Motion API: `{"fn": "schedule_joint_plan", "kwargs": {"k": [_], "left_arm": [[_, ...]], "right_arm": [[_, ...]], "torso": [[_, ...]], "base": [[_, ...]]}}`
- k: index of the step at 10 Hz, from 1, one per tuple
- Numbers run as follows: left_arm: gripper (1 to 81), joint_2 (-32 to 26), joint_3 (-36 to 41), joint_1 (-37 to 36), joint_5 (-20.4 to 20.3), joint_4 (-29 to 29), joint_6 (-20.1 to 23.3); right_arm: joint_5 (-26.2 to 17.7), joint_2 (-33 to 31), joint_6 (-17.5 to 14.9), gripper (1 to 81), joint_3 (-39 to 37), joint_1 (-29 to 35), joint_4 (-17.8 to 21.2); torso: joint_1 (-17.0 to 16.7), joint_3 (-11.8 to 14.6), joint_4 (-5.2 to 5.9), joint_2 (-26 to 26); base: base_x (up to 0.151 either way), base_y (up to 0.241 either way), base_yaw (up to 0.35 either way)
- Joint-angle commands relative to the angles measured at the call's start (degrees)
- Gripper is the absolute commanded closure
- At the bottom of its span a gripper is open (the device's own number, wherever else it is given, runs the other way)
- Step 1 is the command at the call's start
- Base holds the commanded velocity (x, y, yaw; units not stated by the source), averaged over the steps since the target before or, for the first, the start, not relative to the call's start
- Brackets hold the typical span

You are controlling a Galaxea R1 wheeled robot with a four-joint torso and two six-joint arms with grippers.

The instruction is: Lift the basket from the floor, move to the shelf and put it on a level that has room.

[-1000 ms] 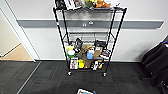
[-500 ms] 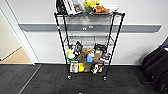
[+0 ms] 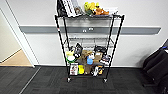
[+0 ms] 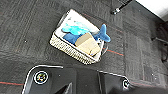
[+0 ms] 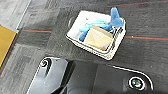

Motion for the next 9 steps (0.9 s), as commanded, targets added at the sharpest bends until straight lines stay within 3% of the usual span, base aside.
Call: {"fn": "schedule_joint_plan", "kwargs": {"k": [1, 5, 7, 8, 9], "left_arm": [[1.0, -0.5, 0.5, -3.3, 2.3, -0.2, -0.4], [1.0, 0.3, -3.3, -4.8, 2.3, -0.2, -3.2], [1.0, 0.5, -5.6, -7.6, 6.4, -0.2, -3.5], [1.0, 0.3, -6.8, -9.7, 8.5, -0.2, -3.5], [1.0, 0.0, -7.2, -11.8, 10.8, -0.2, -3.5]], "right_arm": [[-2.3, -0.8, 0.7, 1.0, 1.0, 3.5, 0.5], [-2.3, -0.6, 1.4, 1.0, 0.6, 3.5, 0.6], [-2.3, -0.6, 1.7, 1.0, 0.6, 3.6, 0.6], [-2.4, -0.6, 1.7, 1.0, 0.7, 3.7, 0.6], [-2.6, -0.6, 1.7, 1.0, 0.5, 3.7, 0.6]], "torso": [[3.6, -5.2, 0.00, -5.6], [8.6, -12.5, 0.00, -13.4], [11.0, -16.1, 0.00, -17.2], [12.3, -16.5, 0.00, -19.1], [13.6, -14.0, 0.00, -21.1]], "base": [[0.000, 0.000, 0.000], [0.000, 0.000, 0.000], [0.000, 0.000, 0.000], [0.000, 0.000, 0.000], [0.000, 0.000, 0.000]]}}
